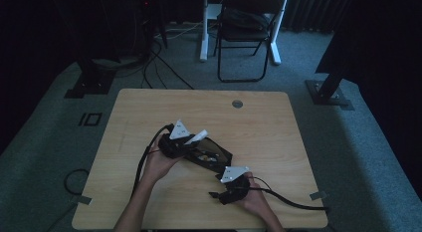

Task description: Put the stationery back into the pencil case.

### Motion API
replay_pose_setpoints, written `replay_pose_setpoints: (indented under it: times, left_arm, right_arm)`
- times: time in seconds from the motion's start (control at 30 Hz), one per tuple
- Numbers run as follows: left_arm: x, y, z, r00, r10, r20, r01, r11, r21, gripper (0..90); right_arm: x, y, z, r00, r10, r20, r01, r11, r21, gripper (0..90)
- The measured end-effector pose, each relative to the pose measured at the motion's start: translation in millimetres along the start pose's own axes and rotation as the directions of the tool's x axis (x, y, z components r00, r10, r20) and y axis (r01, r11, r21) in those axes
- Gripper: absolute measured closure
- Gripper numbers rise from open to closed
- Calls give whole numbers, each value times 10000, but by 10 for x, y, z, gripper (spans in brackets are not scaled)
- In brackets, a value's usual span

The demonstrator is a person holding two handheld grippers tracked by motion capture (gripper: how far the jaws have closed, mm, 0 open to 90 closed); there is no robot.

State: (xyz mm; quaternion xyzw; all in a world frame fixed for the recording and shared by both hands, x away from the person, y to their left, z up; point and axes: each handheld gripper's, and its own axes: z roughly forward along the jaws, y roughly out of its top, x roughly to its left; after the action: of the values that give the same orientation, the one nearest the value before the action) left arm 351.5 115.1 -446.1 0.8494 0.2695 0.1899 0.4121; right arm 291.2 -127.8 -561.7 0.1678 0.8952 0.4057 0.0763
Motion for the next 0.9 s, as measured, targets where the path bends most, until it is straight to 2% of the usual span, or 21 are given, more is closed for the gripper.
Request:
replay_pose_setpoints:
  times: [0.9]
  left_arm:
    - [14,25,111,9998,82,200,-83,10000,14,697]
  right_arm:
    - [0,0,-1,10000,4,-8,-4,10000,10,313]
